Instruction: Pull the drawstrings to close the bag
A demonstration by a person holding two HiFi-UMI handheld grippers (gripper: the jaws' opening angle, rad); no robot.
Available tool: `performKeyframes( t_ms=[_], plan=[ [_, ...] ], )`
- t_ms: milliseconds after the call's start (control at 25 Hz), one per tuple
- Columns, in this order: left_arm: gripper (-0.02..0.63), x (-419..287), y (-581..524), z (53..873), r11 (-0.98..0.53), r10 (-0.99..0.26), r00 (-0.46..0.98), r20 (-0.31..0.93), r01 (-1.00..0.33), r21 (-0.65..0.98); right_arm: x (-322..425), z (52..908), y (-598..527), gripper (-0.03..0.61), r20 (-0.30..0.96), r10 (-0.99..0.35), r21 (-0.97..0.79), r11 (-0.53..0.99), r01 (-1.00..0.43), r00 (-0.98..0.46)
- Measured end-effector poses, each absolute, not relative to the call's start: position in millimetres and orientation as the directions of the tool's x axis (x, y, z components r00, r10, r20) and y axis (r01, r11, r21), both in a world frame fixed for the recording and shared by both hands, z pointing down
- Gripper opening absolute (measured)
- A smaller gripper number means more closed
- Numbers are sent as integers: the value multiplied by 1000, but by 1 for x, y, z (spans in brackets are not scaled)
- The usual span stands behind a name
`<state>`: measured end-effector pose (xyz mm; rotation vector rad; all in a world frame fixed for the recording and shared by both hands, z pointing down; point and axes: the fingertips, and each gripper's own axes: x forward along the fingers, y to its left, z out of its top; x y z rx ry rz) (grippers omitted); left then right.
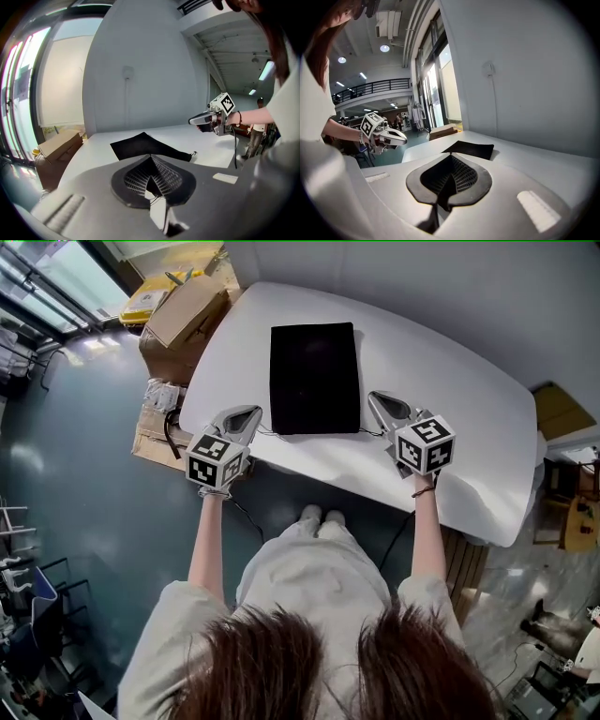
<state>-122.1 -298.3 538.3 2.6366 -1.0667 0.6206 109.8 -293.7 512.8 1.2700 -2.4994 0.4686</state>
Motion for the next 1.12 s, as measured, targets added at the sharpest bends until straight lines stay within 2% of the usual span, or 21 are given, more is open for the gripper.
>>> performKeyframes(
  t_ms=[360, 680, 1120],
  plan=[
    [-5, -133, -297, 577, -736, -547, 612, 571, -676, 21, 117, 551, -290, 12, 509, -654, -158, 568, -808, -559],
    [-5, -136, -293, 605, -812, -445, 583, 680, -583, -32, 122, 578, -286, 12, 594, -579, -129, 617, -777, -558],
    [-5, -135, -281, 637, -870, -354, 544, 761, -490, -54, 120, 625, -262, 14, 722, -397, -155, 706, -691, -567]
  ],
)
